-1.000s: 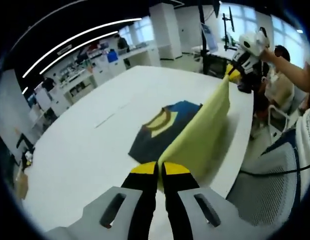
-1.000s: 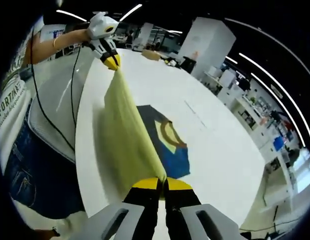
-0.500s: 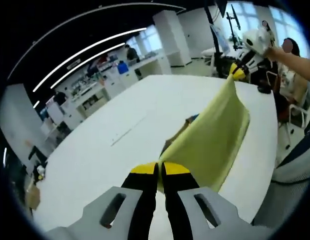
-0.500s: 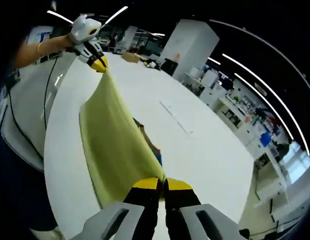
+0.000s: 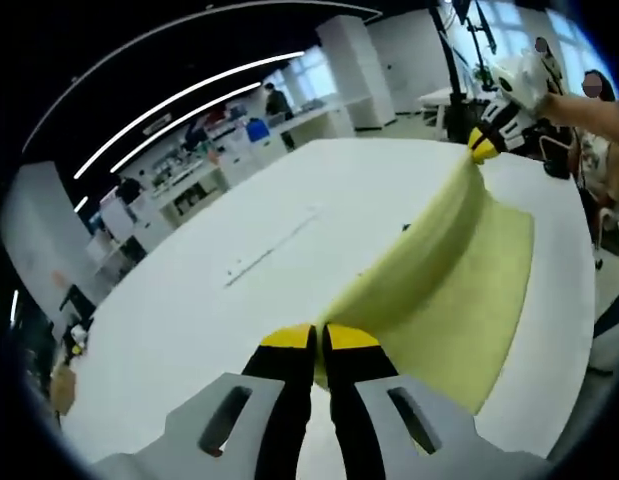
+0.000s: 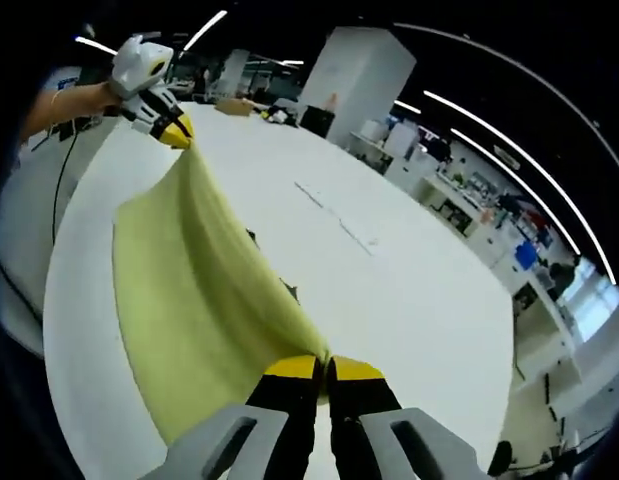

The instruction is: Fold the garment on the visible template until the final outline fits inside the template.

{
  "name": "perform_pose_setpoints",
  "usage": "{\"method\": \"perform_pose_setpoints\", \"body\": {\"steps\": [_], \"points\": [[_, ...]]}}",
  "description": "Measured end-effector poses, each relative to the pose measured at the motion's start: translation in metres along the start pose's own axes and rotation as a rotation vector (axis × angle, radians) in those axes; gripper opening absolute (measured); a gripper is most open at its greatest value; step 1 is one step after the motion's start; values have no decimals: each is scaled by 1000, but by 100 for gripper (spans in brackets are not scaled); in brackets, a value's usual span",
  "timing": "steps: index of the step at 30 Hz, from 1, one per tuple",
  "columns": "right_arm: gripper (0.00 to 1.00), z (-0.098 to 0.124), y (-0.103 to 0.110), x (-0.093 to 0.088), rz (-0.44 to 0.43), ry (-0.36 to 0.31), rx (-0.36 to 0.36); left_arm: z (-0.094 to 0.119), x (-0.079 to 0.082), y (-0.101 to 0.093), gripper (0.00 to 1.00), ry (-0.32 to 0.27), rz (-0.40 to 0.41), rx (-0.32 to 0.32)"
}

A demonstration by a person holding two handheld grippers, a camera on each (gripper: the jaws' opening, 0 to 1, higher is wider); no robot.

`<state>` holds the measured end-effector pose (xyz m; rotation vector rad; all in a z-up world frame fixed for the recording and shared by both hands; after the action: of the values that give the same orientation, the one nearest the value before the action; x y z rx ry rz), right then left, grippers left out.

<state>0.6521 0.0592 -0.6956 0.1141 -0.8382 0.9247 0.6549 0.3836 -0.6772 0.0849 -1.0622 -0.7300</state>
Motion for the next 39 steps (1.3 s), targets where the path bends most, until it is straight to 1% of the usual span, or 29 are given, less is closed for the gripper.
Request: {"method": "perform_pose_setpoints", "body": {"steps": [1,2,4,6,11,12,14,16,19,21,26,28,30,31,33,34,36,37,39], "points": [[0,-4,-1,-1,-1,1,2,-5,-4,0,2,10,-1,5],[0,-8,-2,-2,-4,3,5,-11,-11,-1,2,20,-28,5],[0,-17,-3,-3,-18,11,17,-19,-20,-2,2,40,-31,1],[0,-25,-4,-5,-29,22,33,-27,-29,-3,2,57,-50,1],[0,-45,-9,-16,-22,69,53,-42,-43,8,0,85,-26,18],[0,-49,-9,-19,-24,82,60,-44,-45,9,0,83,-18,12],[0,-56,-10,-22,-24,93,66,-50,-48,8,0,77,23,-1],[0,-62,-11,-25,-29,100,80,-55,-53,8,0,89,26,-2],[0,-68,-12,-29,-18,116,93,-61,-58,2,0,93,6,-22],[0,-72,-13,-31,-15,122,102,-66,-61,-2,0,100,-27,-40],[0,-78,-13,-36,-17,129,120,-71,-61,-4,0,95,-55,-56],[3,-79,-14,-38,-23,134,123,-73,-60,-3,0,95,-60,-59],[5,-77,-15,-38,-32,135,125,-71,-57,-1,5,82,-55,-64],[7,-74,-15,-36,-38,122,131,-70,-56,0,8,79,-51,-68],[11,-71,-15,-35,-46,114,138,-65,-50,-3,15,52,-44,-94],[15,-69,-14,-35,-37,118,142,-61,-50,-7,19,47,-56,-118],[20,-65,-11,-35,-14,124,147,-56,-50,-12,28,51,-95,-146],[21,-63,-11,-36,-1,129,149,-55,-51,-12,29,52,-100,-145],[22,-60,-12,-38,46,151,140,-51,-53,-16,31,49,-133,-163]]}}
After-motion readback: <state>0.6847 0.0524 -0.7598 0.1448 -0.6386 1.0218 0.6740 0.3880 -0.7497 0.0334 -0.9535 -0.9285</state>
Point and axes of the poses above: the point that each gripper's makers call its tool centre point, and the gripper's own axes: z roughly backward along the fingers, y roughly to its left, x roughly out of its top, the point moved 1 cm from there along z, roughly backward along the fingers, and after that the axes turned 8 degrees about x, right-handed, at the moved point
